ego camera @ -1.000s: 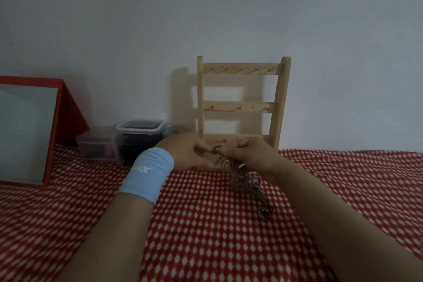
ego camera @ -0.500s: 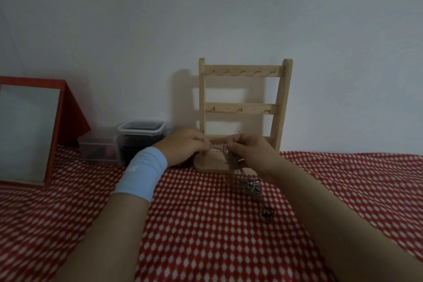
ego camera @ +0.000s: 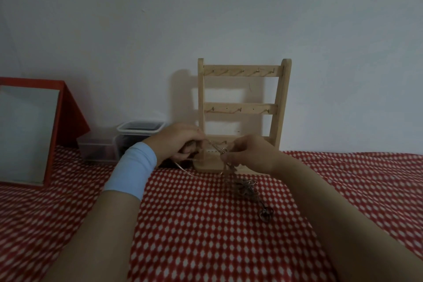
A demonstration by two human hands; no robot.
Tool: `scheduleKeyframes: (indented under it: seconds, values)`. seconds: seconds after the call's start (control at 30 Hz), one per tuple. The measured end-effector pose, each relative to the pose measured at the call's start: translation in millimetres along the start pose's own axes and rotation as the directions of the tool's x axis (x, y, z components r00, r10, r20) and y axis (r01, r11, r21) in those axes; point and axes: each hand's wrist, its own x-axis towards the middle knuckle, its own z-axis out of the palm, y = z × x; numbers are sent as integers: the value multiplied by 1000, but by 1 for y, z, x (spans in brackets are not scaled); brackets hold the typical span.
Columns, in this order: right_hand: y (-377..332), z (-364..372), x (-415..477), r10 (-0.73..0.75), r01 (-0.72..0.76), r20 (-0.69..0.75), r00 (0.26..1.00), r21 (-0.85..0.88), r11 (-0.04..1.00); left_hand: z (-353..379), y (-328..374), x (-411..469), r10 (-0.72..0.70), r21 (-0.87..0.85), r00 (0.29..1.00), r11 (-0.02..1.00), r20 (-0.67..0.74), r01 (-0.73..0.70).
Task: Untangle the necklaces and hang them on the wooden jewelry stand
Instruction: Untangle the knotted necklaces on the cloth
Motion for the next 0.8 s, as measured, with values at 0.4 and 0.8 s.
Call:
scheduleKeyframes:
  seconds: [0.4, 0.8]
  values:
    - [8, 12, -1, -48, -4, 235, 971, 215, 977, 2, 9, -5, -258, 754, 965, 623, -54, 209]
    - [13, 15, 4, 67, 56, 317, 946, -365, 929, -4, -23, -32, -518, 923, 854, 300, -53, 239]
